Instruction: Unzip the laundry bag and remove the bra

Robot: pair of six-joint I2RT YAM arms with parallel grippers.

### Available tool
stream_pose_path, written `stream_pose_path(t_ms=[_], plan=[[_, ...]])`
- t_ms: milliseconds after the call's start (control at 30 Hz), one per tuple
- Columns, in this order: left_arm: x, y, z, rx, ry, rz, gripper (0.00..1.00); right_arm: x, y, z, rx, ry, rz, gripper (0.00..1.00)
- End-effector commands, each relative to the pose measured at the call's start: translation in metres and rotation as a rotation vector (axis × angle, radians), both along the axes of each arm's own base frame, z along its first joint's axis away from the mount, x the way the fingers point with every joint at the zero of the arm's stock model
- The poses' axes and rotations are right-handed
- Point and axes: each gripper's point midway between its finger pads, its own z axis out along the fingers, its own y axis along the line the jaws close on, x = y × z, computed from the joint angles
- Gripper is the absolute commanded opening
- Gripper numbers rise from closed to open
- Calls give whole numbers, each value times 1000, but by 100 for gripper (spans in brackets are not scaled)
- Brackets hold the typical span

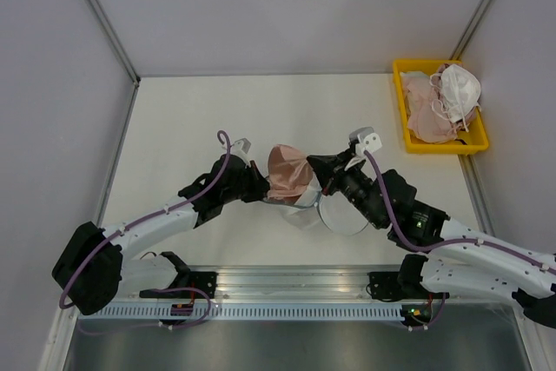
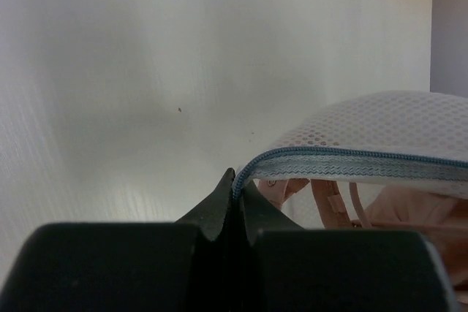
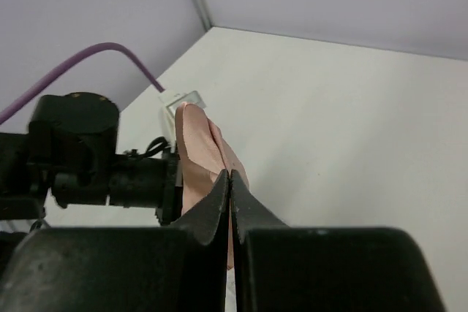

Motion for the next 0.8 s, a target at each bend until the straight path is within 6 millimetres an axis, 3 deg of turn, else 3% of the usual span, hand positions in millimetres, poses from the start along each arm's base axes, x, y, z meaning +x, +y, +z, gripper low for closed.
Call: stream_pose_path(t_ms=[0,33,67,133,333,467,533,767], plan=[[-1,-2,4,-33,-3,5,2,22,-16,-8,49,86,-193,0],[-1,-1,4,-31,-2,8,2,24,-12,-31,-8,140,-206,0],[-1,-1,4,-31,-3,9,2,26,-9,-36,-13,159,-215,0],[-1,-1,5,-29,-4,9,2,30,-12,-70,-94,242,-275,0],[-1,1,4,-25,-6,14,2,38,-41,-118,-157,347,-491,0],[-2,1,2,-23,1,12,2,39,-35,-130,-184,367,-484,0],[-2,1,3,-29,0,12,2,35,-13,-129,-184,366,-375,1],[-2,-1,4,-42,0,13,2,40,34,-84,-65,286,-186,0]])
